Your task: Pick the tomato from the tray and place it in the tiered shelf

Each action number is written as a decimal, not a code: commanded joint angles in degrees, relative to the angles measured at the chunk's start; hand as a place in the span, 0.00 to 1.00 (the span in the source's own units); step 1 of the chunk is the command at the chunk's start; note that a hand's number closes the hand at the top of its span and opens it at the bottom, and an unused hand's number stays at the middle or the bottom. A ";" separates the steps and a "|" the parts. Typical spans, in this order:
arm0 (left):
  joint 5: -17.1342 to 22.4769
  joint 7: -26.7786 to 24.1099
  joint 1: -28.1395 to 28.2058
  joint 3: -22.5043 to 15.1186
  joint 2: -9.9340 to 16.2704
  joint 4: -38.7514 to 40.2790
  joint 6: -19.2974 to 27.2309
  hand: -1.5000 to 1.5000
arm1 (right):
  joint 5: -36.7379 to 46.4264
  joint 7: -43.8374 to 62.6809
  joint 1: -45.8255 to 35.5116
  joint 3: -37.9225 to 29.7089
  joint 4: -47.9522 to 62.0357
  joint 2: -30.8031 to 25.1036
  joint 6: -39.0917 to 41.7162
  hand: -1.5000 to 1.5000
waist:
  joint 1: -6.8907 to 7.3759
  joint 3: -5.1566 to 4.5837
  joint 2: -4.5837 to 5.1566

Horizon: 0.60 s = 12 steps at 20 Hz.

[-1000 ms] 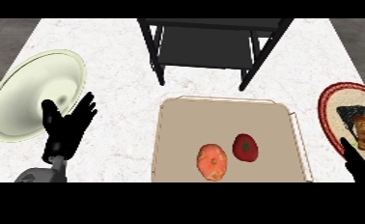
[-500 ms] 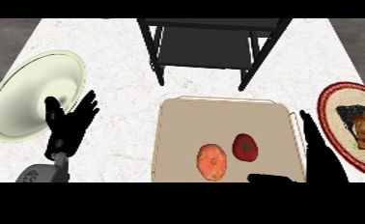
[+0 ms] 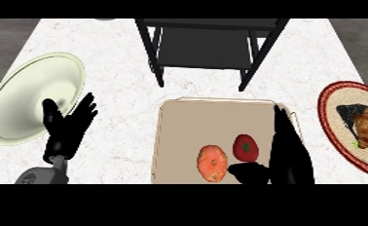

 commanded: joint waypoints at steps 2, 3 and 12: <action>0.15 -2.43 -0.55 2.09 0.31 3.70 -1.94 0.50 | 4.69 9.92 -1.98 2.18 5.39 3.36 -0.52 0.00 | -0.44 0.01 0.04; -1.50 -0.17 1.67 0.07 -1.48 -2.10 1.57 0.50 | 3.63 7.45 -1.04 -0.62 3.95 3.39 2.29 0.00 | -0.32 0.06 -0.10; -1.24 4.55 0.01 0.74 -0.30 -4.47 -0.15 0.50 | 5.28 9.26 -1.33 1.66 9.59 3.48 -1.80 0.00 | -0.21 0.10 -0.09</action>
